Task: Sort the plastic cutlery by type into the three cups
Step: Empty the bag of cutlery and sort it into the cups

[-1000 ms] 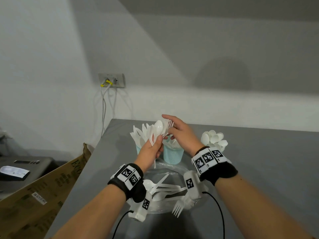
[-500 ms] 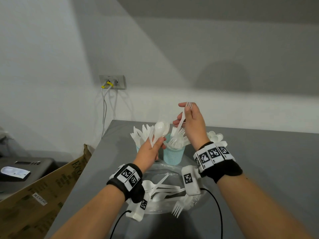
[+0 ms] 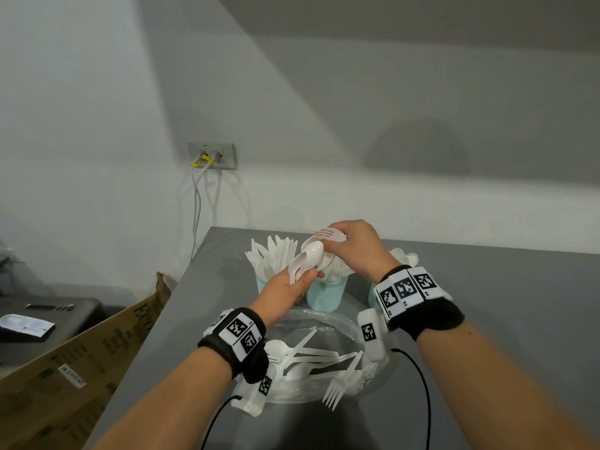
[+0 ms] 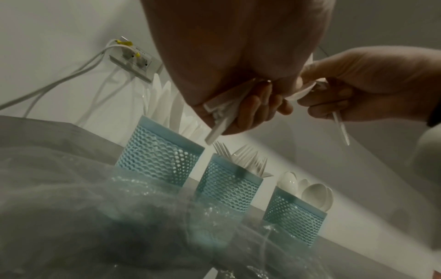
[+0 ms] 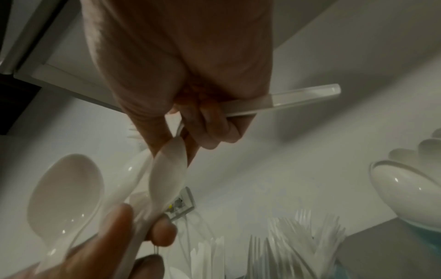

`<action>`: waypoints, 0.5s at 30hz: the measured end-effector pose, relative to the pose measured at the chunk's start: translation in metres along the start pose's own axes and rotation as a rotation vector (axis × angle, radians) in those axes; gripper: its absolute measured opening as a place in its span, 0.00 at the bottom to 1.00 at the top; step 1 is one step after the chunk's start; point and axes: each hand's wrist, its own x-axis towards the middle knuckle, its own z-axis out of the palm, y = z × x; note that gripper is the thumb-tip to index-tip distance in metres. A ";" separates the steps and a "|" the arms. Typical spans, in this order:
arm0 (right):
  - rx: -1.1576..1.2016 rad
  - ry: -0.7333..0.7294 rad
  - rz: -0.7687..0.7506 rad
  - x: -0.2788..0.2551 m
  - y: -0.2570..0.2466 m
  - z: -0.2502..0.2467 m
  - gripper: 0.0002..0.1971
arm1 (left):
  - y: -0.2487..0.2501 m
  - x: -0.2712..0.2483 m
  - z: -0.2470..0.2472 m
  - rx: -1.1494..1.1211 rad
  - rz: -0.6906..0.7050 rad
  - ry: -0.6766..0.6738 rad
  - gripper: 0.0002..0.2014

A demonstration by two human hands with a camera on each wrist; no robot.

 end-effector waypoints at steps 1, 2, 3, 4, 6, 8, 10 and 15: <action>-0.013 0.020 0.005 0.001 0.001 -0.002 0.05 | -0.001 0.001 0.000 -0.002 -0.018 -0.010 0.16; -0.026 0.045 0.011 0.003 0.001 -0.004 0.06 | -0.002 0.001 0.001 0.000 -0.031 -0.014 0.17; -0.040 0.071 0.011 0.003 0.002 -0.006 0.07 | -0.002 0.001 0.000 0.009 -0.039 -0.013 0.17; -0.049 0.098 0.008 0.004 0.002 -0.009 0.09 | -0.001 0.001 0.000 0.016 -0.046 -0.008 0.16; -0.031 0.156 -0.009 0.006 0.001 -0.017 0.09 | -0.003 0.001 -0.001 0.038 -0.052 0.006 0.15; -0.027 0.234 -0.031 0.009 -0.001 -0.028 0.08 | -0.006 0.002 -0.004 0.070 -0.051 0.039 0.16; -0.066 0.355 -0.075 0.014 -0.002 -0.040 0.08 | -0.009 0.002 -0.007 0.073 -0.052 0.084 0.16; -0.359 0.517 -0.116 0.015 0.000 -0.051 0.13 | -0.013 0.003 -0.008 0.082 -0.052 0.261 0.21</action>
